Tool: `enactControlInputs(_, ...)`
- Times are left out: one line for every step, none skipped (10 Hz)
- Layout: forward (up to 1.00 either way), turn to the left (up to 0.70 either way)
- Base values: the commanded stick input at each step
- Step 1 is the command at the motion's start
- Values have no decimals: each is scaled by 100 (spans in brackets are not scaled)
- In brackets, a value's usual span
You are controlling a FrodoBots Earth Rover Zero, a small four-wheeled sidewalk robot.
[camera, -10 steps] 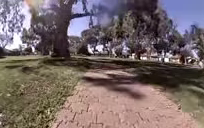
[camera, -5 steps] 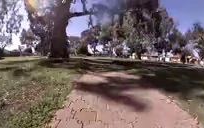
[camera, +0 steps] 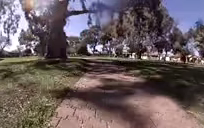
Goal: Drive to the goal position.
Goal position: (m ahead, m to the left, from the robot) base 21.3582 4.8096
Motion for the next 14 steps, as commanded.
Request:
enactControlInputs(70,0)
enactControlInputs(70,0)
enactControlInputs(70,0)
enactControlInputs(70,0)
enactControlInputs(70,0)
enactControlInputs(70,0)
enactControlInputs(70,0)
enactControlInputs(70,0)
enactControlInputs(70,0)
enactControlInputs(70,0)
enactControlInputs(70,0)
enactControlInputs(70,0)
enactControlInputs(70,0)
enactControlInputs(70,0)
